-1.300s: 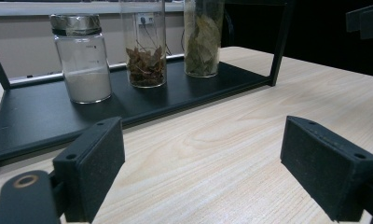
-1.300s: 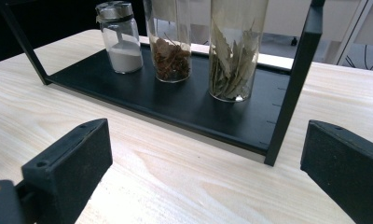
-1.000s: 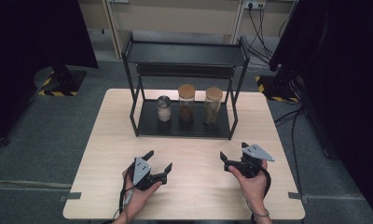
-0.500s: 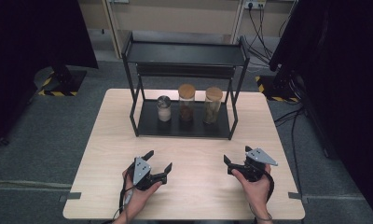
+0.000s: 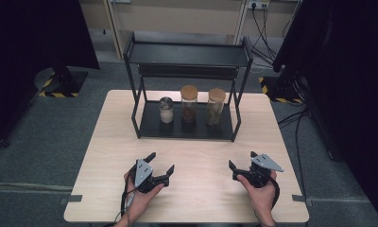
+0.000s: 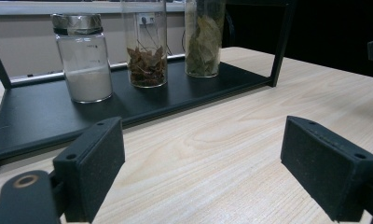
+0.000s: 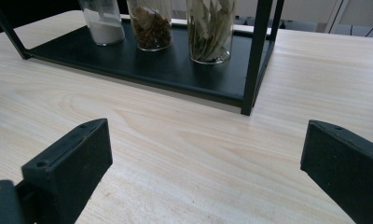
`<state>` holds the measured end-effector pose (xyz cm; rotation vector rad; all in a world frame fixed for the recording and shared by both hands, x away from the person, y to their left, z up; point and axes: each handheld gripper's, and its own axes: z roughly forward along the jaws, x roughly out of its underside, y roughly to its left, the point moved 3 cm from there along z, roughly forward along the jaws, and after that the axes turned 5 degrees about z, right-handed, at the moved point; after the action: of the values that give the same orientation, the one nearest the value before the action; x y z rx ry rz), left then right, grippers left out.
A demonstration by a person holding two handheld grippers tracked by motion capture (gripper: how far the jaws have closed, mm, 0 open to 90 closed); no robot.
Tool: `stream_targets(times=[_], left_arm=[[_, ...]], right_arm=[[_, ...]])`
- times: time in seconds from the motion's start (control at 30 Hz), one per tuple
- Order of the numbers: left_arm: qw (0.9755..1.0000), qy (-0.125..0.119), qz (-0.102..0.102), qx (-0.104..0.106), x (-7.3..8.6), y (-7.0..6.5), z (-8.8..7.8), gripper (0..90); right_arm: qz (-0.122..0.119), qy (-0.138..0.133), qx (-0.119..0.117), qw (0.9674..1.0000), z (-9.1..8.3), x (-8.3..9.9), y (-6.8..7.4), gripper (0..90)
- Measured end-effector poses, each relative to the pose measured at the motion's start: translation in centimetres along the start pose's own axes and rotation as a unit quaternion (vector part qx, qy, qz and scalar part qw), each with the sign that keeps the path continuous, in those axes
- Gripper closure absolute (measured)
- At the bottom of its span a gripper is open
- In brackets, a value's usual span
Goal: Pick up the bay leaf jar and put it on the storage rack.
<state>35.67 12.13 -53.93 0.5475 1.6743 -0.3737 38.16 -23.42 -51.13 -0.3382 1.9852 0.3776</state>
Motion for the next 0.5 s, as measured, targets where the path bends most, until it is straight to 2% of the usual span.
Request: stream_targets(times=[0.5], left_arm=[[1.0000,0.000,0.001,-0.001,0.0,0.0,0.0,13.3]], right_arm=[[0.010,0.006,0.011,0.9999,-0.4,1.2,-1.0,2.3]])
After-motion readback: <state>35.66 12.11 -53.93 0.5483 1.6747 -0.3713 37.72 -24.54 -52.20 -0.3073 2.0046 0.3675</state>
